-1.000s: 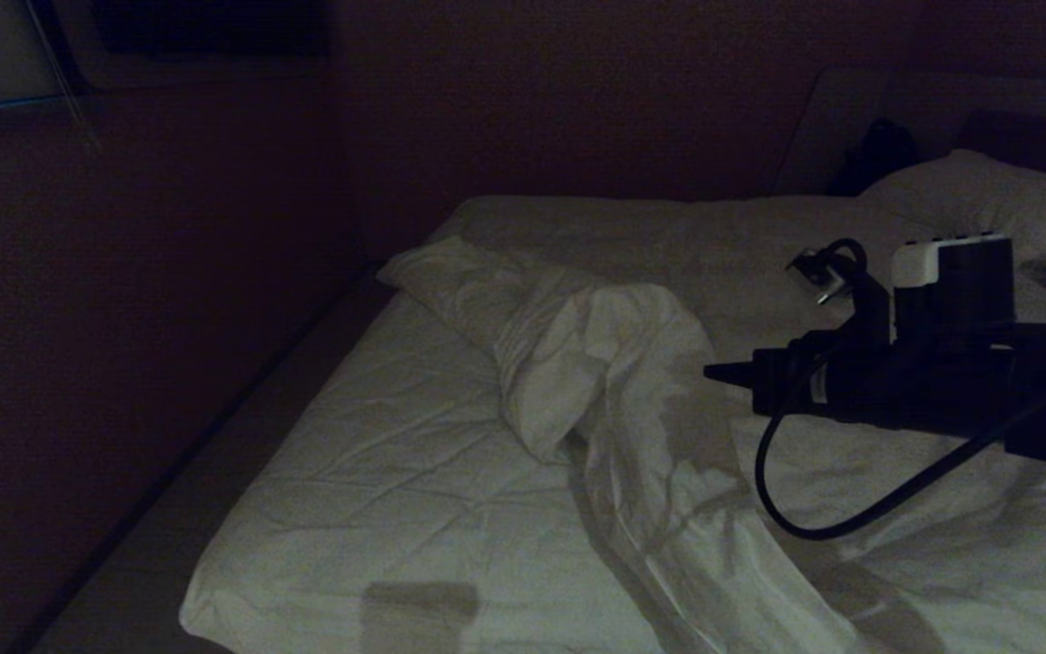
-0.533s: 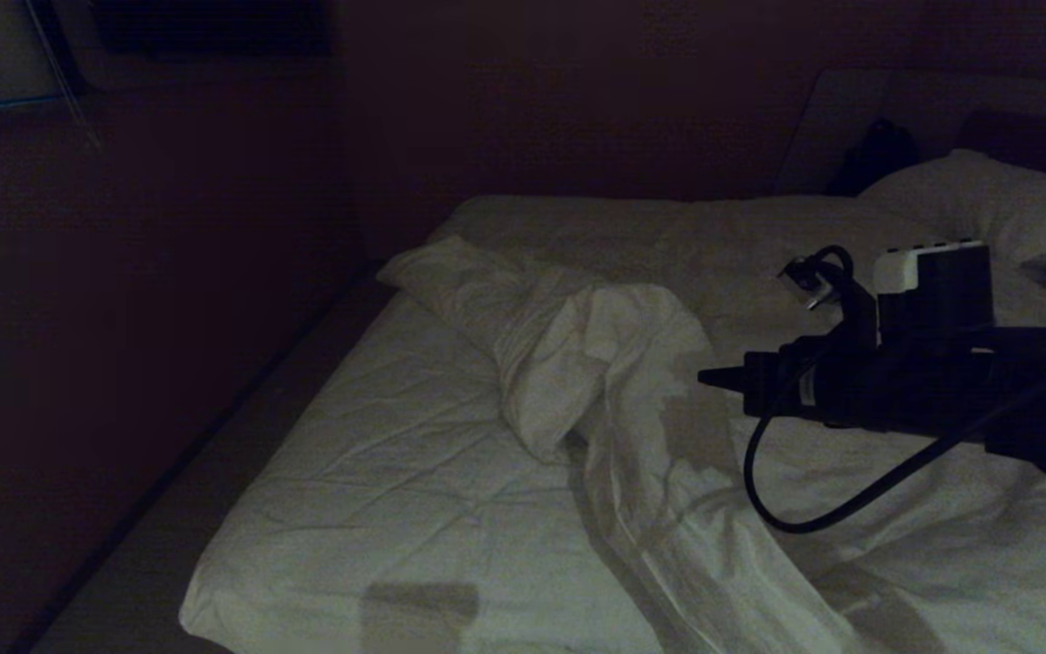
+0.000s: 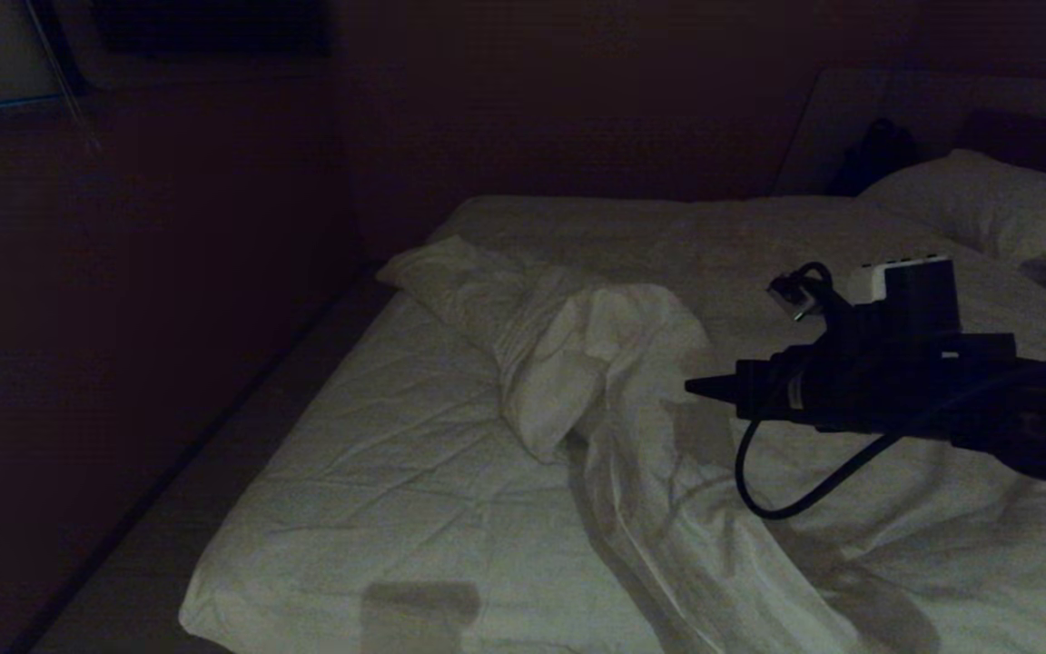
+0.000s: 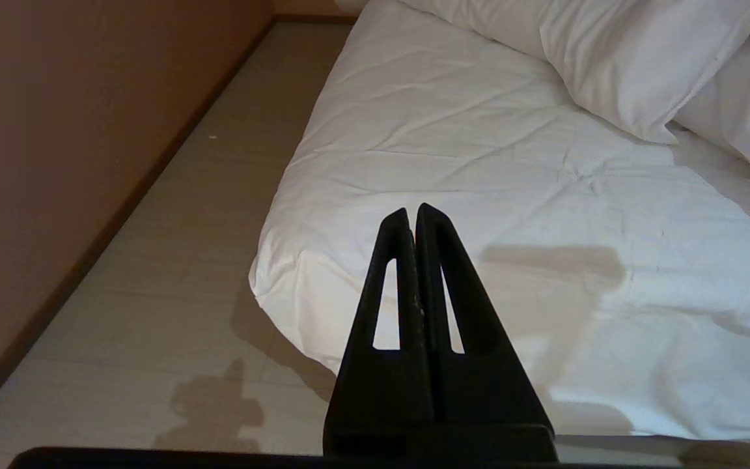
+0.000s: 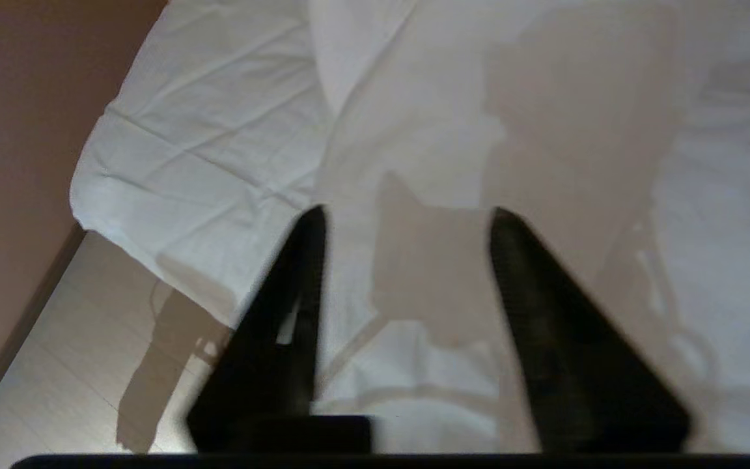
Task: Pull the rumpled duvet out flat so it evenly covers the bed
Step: Flatten the corners of the folded blanket
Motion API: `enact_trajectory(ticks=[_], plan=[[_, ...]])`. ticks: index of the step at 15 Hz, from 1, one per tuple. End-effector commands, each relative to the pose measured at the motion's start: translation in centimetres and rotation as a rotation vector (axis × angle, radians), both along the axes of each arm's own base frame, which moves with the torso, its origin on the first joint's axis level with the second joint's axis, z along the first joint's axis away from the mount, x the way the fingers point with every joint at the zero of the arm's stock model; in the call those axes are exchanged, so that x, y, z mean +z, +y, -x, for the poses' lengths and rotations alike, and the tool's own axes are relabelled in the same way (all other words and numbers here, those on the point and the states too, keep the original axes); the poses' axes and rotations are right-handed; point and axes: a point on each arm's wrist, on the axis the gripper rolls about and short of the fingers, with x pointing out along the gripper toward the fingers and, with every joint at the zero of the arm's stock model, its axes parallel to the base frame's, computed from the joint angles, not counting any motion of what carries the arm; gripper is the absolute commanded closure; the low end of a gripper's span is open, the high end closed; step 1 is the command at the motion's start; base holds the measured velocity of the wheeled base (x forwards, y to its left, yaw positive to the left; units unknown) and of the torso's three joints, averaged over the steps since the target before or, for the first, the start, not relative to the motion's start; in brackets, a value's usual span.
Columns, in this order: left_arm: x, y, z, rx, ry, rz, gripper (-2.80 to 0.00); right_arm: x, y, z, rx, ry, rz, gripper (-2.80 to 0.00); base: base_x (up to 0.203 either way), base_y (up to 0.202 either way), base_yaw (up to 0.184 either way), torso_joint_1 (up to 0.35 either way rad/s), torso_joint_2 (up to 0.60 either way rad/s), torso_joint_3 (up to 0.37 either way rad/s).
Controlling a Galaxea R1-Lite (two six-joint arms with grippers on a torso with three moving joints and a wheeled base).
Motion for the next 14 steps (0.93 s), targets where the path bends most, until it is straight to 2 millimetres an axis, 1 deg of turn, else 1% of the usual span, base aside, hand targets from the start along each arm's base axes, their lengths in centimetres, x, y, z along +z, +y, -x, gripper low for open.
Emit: enact_trajectory(ticks=[1, 6, 8, 14], plan=[[0.0, 0.0, 0.0, 0.001, 0.000, 0.001, 0.00, -0.3, -0.3, -0.5, -0.013, 0.007, 0.000, -2.80, 0.000, 0.000, 0.000, 0.000, 0.00, 0.000], [0.0, 0.0, 0.0, 0.001, -0.001, 0.001, 0.00, -1.1, -1.0, -1.7, -0.043, 0.029, 0.005, -2.80, 0.000, 0.000, 0.000, 0.000, 0.00, 0.000], [0.0, 0.0, 0.0, 0.001, 0.001, 0.001, 0.00, -2.1, -0.9, -2.3, -0.044, 0.059, 0.013, -2.80, 0.000, 0.000, 0.000, 0.000, 0.00, 0.000], [0.0, 0.0, 0.0, 0.001, 0.001, 0.001, 0.00, -3.6, -0.7, -2.9, -0.039, 0.098, 0.024, -2.80, 0.000, 0.000, 0.000, 0.000, 0.00, 0.000]])
